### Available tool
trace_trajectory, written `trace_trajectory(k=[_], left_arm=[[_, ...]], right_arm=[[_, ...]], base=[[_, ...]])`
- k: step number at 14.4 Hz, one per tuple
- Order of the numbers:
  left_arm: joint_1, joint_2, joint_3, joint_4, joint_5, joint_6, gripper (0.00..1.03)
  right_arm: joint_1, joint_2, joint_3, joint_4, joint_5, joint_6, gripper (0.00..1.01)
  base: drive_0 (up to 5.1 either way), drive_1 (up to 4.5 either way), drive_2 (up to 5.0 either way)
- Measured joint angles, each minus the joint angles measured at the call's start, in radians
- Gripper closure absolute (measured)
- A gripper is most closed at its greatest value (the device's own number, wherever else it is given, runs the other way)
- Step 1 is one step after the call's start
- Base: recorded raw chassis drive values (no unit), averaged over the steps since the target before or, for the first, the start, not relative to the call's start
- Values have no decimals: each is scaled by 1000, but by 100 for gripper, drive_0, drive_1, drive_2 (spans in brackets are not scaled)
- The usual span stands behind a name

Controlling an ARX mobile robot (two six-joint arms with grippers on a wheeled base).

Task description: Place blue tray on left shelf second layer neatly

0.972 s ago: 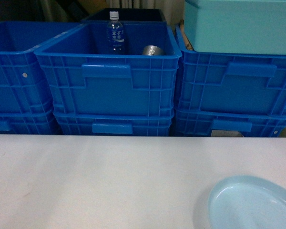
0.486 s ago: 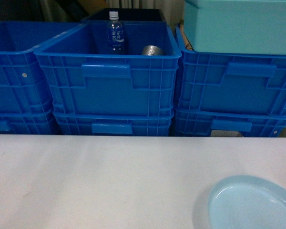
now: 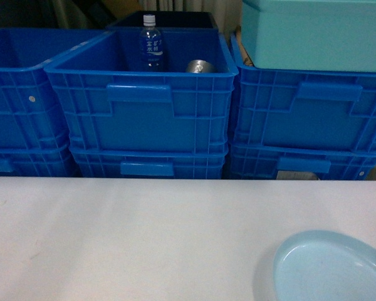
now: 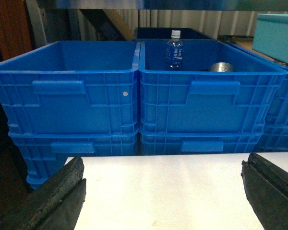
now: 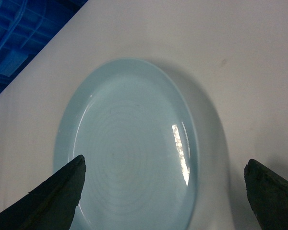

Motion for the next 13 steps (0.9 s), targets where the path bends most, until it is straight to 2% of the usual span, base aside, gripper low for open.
trace_trajectory(k=[2,3,6,8,11,13], left_arm=[[0,0,0,0,0,0,5],[0,0,0,0,0,0,5],[0,0,0,0,0,0,5],[0,0,0,0,0,0,5],[0,0,0,0,0,0,5],[0,0,0,0,0,0,5]], right_arm=[[108,74,23,84,75,83,3],[145,94,36,102,105,109,3],[218,138,90,129,166,177,3],[234,155,98,147,199,196,5],[238,180,86,172,259,195,44],[208,179,58,161,256,189,69]], base=[[0,0,0],[0,0,0],[0,0,0],[0,0,0],[0,0,0],[0,0,0]])
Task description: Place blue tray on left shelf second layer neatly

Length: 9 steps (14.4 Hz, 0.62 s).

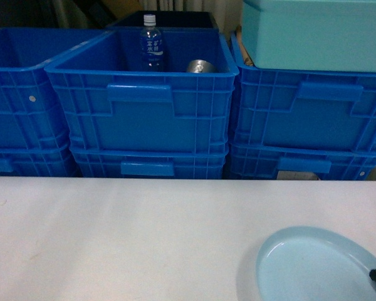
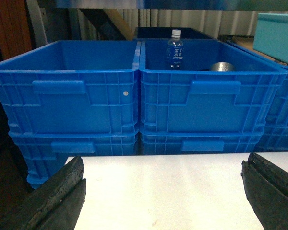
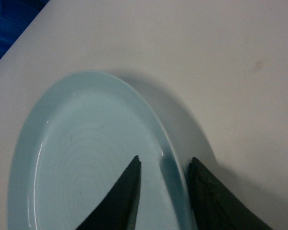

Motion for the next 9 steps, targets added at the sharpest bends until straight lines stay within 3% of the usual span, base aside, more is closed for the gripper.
trace_trajectory(k=[2,3,4,6,7,9], left_arm=[[0,0,0,0,0,0,5],[0,0,0,0,0,0,5],[0,0,0,0,0,0,5],[0,0,0,0,0,0,5],[0,0,0,0,0,0,5],[0,0,0,0,0,0,5]], right_arm=[[-63,-7,-34,-16,-32,-43,93],[-94,-11,-47,-17,-52,-62,100],[-128,-29,-62,-27,-61,-85,99],[-163,-88,-85,-84,-90,-93,99],[-181,-145,-87,-141,-120,-101,99],[-231,-356,-51,-322,-207,-158,99]], base=[[0,0,0],[0,0,0],[0,0,0],[0,0,0],[0,0,0],[0,0,0]])
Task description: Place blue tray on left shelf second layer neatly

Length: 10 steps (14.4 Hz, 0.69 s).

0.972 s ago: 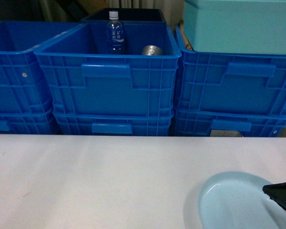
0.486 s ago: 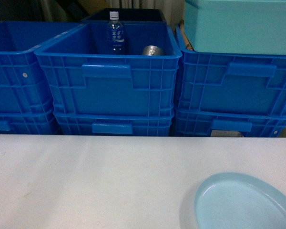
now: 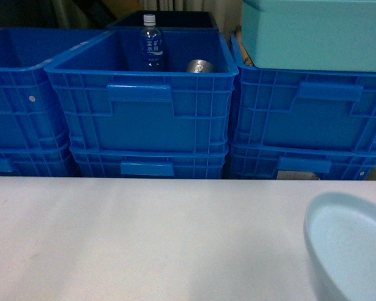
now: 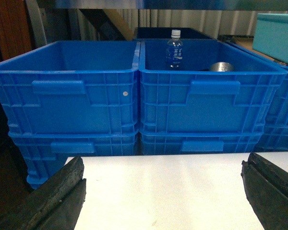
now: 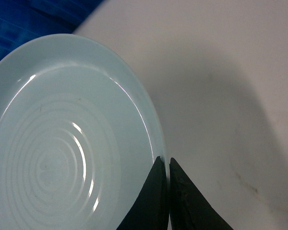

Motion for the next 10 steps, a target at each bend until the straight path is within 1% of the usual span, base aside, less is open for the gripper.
trace_trajectory(k=[1,2,3,4,5,6,7,8,9,10], left_arm=[[0,0,0,0,0,0,5],[0,0,0,0,0,0,5],[0,0,0,0,0,0,5],[0,0,0,0,0,0,5],[0,0,0,0,0,0,5],[0,0,0,0,0,0,5],[0,0,0,0,0,0,5],[0,0,0,0,0,0,5],[0,0,0,0,0,0,5],[0,0,0,0,0,0,5]], right_arm=[[-29,-108,38,-97,-39,-35,99],[-67,-250,105,-222,-96,-92,99],[-97,-357,162,-312,-140,-150,99],[-118,-435,198,-366,-165,-191,99],[-134,-504,215,-385,-168,-226,99],[-145,-572,219,-411,-173,-249,99],[-135,-632,201,-418,-161,-271,99],[-96,-693,159,-417,-116,-285,99],[-43,-739,114,-415,-61,-286,99],[8,-769,88,-424,-19,-284,99]], base=[[0,0,0],[0,0,0],[0,0,0],[0,0,0],[0,0,0],[0,0,0],[0,0,0],[0,0,0],[0,0,0],[0,0,0]])
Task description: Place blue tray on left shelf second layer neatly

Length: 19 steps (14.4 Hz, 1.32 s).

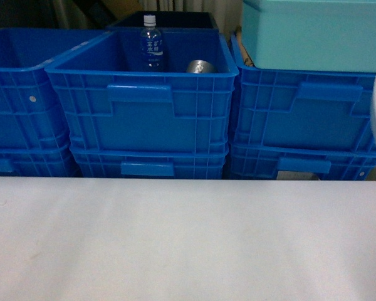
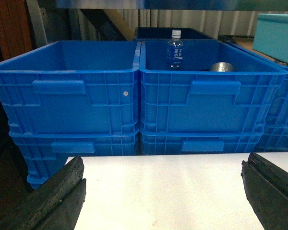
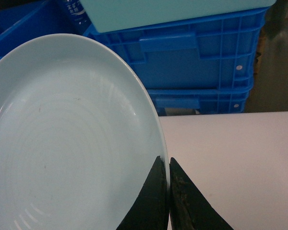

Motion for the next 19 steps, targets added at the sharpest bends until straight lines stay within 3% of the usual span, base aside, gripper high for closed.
trace_trajectory(k=[2,6,9,11,14,17,19], left_arm=[[0,0,0,0,0,0,5],[0,0,0,0,0,0,5],[0,0,0,0,0,0,5],[0,0,0,0,0,0,5],[0,0,0,0,0,0,5],[0,0,0,0,0,0,5],[0,0,0,0,0,0,5]], right_arm=[[87,-54,-16,-21,53,11,99],[180,-80,-18,-26,143,26,99],[325,-119,-17,-37,266,17,99],[380,-107,-15,-16,306,17,99],[378,-77,-15,28,340,13,99],[291,-34,-23,58,308,-1,99],[257,-54,-30,51,274,-10,99]], base=[[0,0,0],[0,0,0],[0,0,0],[0,0,0],[0,0,0],[0,0,0],[0,0,0]])
